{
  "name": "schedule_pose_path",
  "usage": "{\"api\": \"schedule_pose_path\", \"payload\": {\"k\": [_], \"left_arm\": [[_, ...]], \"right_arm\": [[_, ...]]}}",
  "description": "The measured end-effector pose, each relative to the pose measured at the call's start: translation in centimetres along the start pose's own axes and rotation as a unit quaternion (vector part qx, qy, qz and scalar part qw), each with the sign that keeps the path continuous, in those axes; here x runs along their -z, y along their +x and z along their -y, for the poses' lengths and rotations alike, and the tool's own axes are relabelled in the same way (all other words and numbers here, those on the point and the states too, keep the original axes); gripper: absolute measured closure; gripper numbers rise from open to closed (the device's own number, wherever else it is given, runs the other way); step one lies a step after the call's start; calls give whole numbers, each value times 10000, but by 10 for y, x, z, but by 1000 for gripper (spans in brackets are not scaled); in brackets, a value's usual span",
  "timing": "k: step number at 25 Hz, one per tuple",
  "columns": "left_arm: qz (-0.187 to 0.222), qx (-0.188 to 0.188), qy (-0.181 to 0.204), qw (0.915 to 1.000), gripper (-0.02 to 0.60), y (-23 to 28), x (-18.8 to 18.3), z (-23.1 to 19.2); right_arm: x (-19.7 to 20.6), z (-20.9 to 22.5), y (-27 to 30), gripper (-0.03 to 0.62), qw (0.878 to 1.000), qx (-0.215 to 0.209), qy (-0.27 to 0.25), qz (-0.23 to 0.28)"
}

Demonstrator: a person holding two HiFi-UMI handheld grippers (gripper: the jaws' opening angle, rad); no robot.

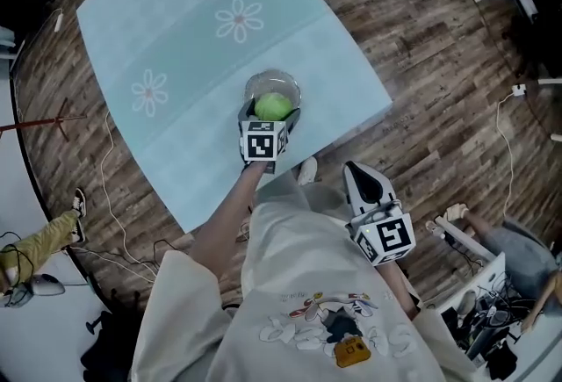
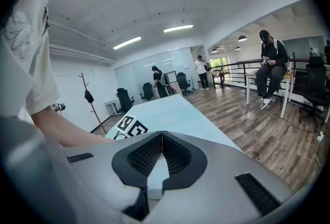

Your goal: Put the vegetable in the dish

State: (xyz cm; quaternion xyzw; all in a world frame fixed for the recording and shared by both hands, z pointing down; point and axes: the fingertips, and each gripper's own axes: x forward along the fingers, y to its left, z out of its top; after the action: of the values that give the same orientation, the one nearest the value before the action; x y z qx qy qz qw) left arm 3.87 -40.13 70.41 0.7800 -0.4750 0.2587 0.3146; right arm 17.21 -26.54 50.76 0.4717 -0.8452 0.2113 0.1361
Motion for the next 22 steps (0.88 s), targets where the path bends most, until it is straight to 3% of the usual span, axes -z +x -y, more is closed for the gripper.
{"api": "schedule_pose_path", "payload": {"k": [7,11,13,16,22], "left_arm": [[-595,-164,-7,9981,57,40,14,-13],[-942,-459,513,9932,57,52,15,-13],[-1016,-516,546,9920,57,54,15,-15],[-992,-497,594,9920,57,50,12,-19],[-556,-367,442,9968,58,30,-9,-16]], "right_arm": [[-1,15,-2,575,9997,236,113,25],[-3,21,-1,576,9997,223,129,52],[-6,18,2,575,9998,152,95,70],[-11,12,7,574,9999,-8,-42,125],[-18,11,5,575,9995,-159,-203,177]]}}
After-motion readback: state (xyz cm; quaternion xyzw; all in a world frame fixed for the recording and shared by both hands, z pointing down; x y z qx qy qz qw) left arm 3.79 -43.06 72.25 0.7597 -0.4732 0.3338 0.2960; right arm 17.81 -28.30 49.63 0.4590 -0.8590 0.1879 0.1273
